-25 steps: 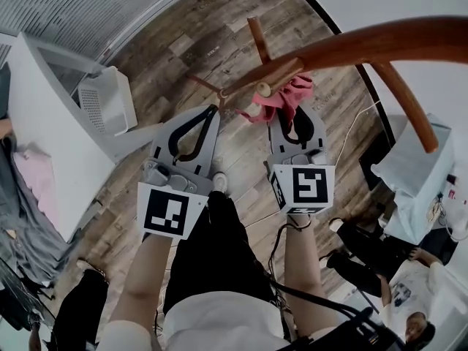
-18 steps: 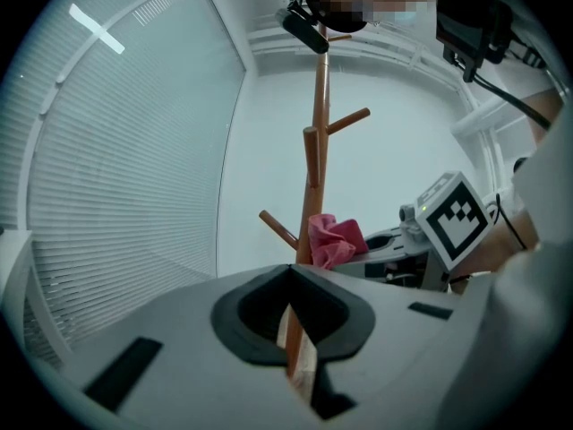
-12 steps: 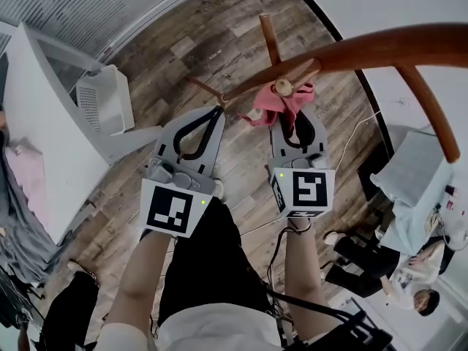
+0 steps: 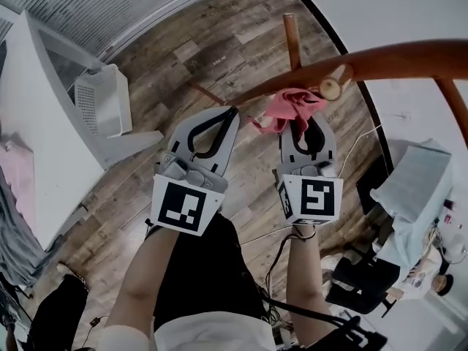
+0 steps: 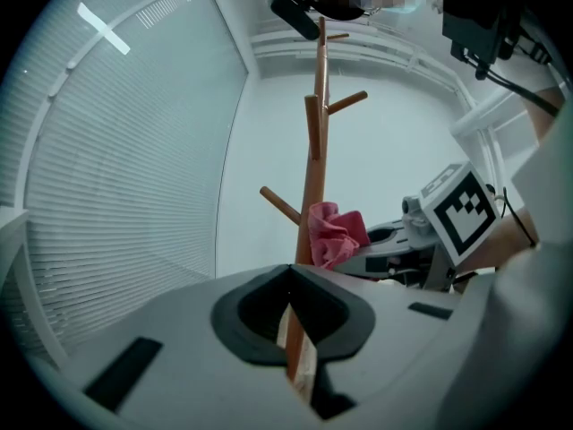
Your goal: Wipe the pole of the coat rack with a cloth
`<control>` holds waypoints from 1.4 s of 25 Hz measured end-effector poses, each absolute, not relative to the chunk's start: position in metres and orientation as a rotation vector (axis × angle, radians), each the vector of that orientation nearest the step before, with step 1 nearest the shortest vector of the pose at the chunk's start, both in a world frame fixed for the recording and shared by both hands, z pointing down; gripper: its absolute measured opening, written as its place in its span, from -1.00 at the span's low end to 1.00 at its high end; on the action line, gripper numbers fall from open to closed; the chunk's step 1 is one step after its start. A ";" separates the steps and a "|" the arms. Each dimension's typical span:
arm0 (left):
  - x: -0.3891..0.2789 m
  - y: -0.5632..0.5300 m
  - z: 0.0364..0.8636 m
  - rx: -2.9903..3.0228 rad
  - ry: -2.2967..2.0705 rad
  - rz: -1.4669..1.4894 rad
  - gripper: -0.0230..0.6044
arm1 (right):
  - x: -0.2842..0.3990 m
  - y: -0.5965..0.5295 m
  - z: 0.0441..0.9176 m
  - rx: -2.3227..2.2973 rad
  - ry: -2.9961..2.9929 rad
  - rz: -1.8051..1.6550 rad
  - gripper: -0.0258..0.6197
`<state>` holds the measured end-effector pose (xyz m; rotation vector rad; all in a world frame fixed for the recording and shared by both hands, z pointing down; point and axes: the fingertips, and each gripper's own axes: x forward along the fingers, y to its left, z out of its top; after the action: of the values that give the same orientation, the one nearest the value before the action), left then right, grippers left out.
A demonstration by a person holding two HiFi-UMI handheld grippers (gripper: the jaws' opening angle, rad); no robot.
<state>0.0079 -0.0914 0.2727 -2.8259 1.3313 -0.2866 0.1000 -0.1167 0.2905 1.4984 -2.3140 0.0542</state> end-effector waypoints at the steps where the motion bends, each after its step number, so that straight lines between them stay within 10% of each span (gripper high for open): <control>1: 0.008 -0.092 0.275 -2.824 1.329 -0.286 -0.88 | 0.101 -0.117 0.292 1.501 -2.311 0.048 -0.62; 35: -0.008 -0.124 0.408 -2.765 1.307 -0.248 -0.88 | 0.087 -0.123 0.364 1.572 -2.411 -0.209 -0.62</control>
<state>-0.0081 -0.1237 0.4080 -2.7650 1.3073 -0.2479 0.0870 -0.1226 0.3637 1.5724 -2.4114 -0.2092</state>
